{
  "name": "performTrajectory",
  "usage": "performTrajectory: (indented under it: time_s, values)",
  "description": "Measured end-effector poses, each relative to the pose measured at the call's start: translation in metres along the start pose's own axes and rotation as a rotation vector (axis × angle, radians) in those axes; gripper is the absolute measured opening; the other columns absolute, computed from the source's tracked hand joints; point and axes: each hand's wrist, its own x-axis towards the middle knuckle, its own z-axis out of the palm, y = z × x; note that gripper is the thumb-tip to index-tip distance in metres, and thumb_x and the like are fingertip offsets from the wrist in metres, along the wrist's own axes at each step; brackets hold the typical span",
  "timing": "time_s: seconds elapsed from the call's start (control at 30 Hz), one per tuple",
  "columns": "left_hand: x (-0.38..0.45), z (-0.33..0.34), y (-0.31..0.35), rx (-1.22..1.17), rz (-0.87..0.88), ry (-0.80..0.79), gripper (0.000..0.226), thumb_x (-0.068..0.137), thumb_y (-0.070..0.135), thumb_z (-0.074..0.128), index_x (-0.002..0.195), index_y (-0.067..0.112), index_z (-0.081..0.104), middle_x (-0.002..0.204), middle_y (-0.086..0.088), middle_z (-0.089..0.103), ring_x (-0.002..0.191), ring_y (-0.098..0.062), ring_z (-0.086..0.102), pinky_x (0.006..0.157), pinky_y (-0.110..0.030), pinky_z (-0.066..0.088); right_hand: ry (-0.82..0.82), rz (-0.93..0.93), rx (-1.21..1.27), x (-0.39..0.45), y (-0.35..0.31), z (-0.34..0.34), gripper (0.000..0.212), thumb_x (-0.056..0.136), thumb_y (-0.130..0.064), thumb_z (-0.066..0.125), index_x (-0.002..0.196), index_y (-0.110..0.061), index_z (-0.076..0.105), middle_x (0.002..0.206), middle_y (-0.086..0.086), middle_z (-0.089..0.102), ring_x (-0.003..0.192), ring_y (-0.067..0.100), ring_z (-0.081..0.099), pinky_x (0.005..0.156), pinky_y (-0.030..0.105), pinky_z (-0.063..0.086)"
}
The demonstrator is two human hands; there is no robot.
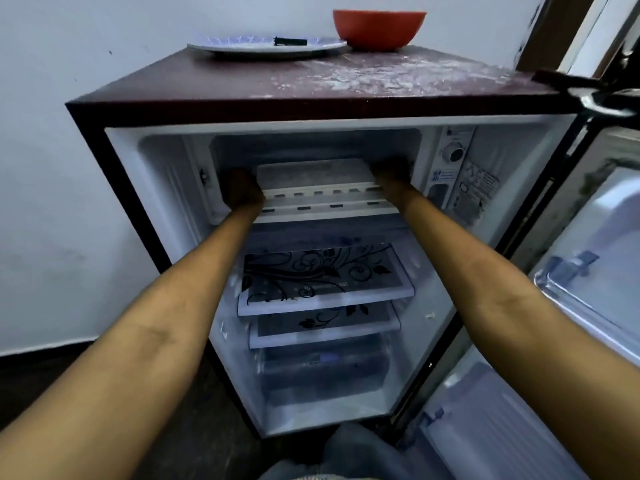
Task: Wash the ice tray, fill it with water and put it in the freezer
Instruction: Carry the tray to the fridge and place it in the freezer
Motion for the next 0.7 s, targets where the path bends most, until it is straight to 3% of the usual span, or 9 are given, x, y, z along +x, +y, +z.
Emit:
performTrajectory:
  time_s: [0.1, 0.13, 0.27, 0.33, 0.4, 0.5, 0.57, 0.63, 0.7]
  values:
    - [-0.002, -0.003, 0.000, -0.052, 0.030, 0.008, 0.028, 0.101, 0.009, 0.041, 0.083, 0.003, 0.061, 0.131, -0.024, 0.054, 0.122, -0.034, 0.051, 0.100, -0.032, 0.043, -0.004, 0.011, -0.045, 0.001, 0.003, 0.003, 0.031, 0.097, -0.026, 0.044, 0.110, 0.000, 0.054, 0.117, 0.017, 0.058, 0.113, 0.031, 0.053, 0.085, 0.027, 0.041]
    - [-0.004, -0.005, 0.000, -0.091, 0.025, -0.005, 0.028, 0.101, 0.009, 0.042, 0.078, 0.006, 0.058, 0.131, -0.024, 0.054, 0.122, -0.033, 0.051, 0.100, -0.032, 0.042, 0.009, 0.006, -0.041, 0.000, 0.006, 0.005, 0.028, 0.097, -0.025, 0.046, 0.105, -0.001, 0.056, 0.114, 0.017, 0.058, 0.113, 0.031, 0.054, 0.082, 0.025, 0.041]
    - [-0.003, -0.004, -0.005, -0.171, 0.039, 0.019, 0.018, 0.099, 0.008, 0.048, 0.106, -0.001, 0.061, 0.133, -0.021, 0.053, 0.122, -0.030, 0.051, 0.101, -0.029, 0.041, 0.059, 0.011, -0.019, 0.001, 0.009, 0.006, 0.035, 0.097, -0.021, 0.046, 0.117, 0.005, 0.055, 0.125, 0.019, 0.057, 0.115, 0.031, 0.054, 0.093, 0.030, 0.044]
    - [-0.008, -0.004, -0.006, -0.161, 0.090, 0.054, 0.027, 0.100, 0.006, 0.044, 0.075, 0.010, 0.055, 0.118, -0.022, 0.059, 0.104, -0.026, 0.056, 0.094, -0.028, 0.046, 0.077, -0.062, -0.076, -0.005, 0.011, 0.008, 0.032, 0.097, -0.013, 0.040, 0.113, 0.006, 0.060, 0.122, 0.022, 0.059, 0.114, 0.033, 0.055, 0.094, 0.033, 0.044]
    - [-0.022, -0.005, -0.003, -0.118, 0.130, 0.151, 0.042, 0.100, 0.001, 0.039, 0.061, 0.015, 0.040, 0.081, -0.018, 0.055, 0.078, -0.021, 0.051, 0.077, -0.027, 0.050, 0.153, -0.161, -0.078, -0.013, 0.015, 0.009, 0.031, 0.094, -0.002, 0.037, 0.100, 0.009, 0.065, 0.110, 0.024, 0.064, 0.104, 0.035, 0.059, 0.085, 0.033, 0.047]
    - [-0.042, -0.002, -0.003, -0.084, 0.202, 0.285, 0.036, 0.100, -0.003, 0.034, 0.069, 0.012, 0.048, 0.086, -0.016, 0.058, 0.085, -0.022, 0.053, 0.088, -0.032, 0.050, 0.249, -0.342, -0.108, -0.028, 0.020, 0.009, 0.032, 0.087, 0.009, 0.034, 0.090, 0.009, 0.065, 0.095, 0.025, 0.066, 0.090, 0.036, 0.062, 0.077, 0.035, 0.051]
    - [-0.055, 0.003, -0.004, -0.096, 0.285, 0.318, 0.030, 0.098, -0.005, 0.033, 0.107, 0.005, 0.060, 0.111, -0.018, 0.060, 0.106, -0.024, 0.056, 0.099, -0.034, 0.046, 0.256, -0.431, -0.152, -0.044, 0.018, 0.004, 0.034, 0.090, 0.007, 0.033, 0.105, 0.007, 0.063, 0.103, 0.025, 0.065, 0.094, 0.036, 0.060, 0.081, 0.038, 0.050]
    - [-0.072, 0.005, -0.006, -0.057, 0.389, 0.319, 0.049, 0.095, -0.008, 0.035, 0.142, 0.004, 0.038, 0.139, -0.017, 0.048, 0.128, -0.029, 0.045, 0.107, -0.038, 0.038, 0.272, -0.470, -0.240, -0.064, 0.017, 0.000, 0.036, 0.090, 0.005, 0.035, 0.119, 0.004, 0.056, 0.115, 0.025, 0.060, 0.103, 0.037, 0.056, 0.088, 0.038, 0.047]
    - [-0.093, 0.007, -0.009, 0.038, 0.483, 0.335, 0.056, 0.091, -0.007, 0.038, 0.146, 0.003, 0.031, 0.143, -0.018, 0.044, 0.132, -0.033, 0.040, 0.108, -0.042, 0.034, 0.301, -0.544, -0.346, -0.086, 0.022, -0.002, 0.038, 0.086, 0.005, 0.042, 0.122, 0.004, 0.054, 0.121, 0.026, 0.057, 0.110, 0.040, 0.054, 0.093, 0.042, 0.045]
